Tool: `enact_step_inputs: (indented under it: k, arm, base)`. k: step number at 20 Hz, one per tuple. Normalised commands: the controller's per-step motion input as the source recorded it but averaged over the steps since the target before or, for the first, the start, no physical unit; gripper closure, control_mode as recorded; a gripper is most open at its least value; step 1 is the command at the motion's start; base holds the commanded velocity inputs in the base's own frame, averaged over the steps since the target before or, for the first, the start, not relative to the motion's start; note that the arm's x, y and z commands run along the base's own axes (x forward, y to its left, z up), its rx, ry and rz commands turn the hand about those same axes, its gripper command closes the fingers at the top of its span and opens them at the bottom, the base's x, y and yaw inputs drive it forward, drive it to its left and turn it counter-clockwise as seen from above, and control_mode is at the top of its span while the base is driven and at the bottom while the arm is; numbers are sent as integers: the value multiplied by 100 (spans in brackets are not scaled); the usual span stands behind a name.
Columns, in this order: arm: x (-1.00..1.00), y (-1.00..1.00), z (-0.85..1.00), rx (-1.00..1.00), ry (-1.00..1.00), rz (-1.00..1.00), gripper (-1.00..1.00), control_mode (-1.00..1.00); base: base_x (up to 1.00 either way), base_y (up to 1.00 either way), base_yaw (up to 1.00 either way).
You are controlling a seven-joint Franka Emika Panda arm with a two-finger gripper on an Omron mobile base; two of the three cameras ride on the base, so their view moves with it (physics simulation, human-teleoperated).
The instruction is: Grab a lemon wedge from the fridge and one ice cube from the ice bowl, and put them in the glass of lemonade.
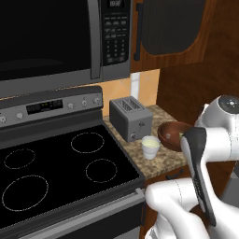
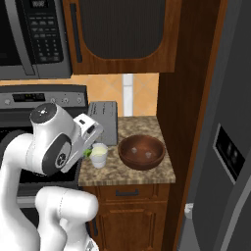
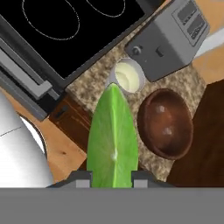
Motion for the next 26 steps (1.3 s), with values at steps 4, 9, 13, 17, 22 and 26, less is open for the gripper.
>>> enact_step_inputs:
  k: [4,9,13,17,22,26]
  arm:
    - [-18,0,0,-60,4,68,100,-100]
    - [-16,0,-1,-65,1,67,100,-100]
    - [-4,0,-6,-65,6,64,100,-100]
    - [0,-24,-31,-52,16,69,100,-100]
    - [5,-12,-47,-51,13,64,100,-100]
    - [27,3,-40,-36,2,34,100,-100]
  base:
    - [0,0,0]
    - [0,0,0]
    - [0,0,0]
    - [0,0,0]
    - [0,0,0]
    - [0,0,0]
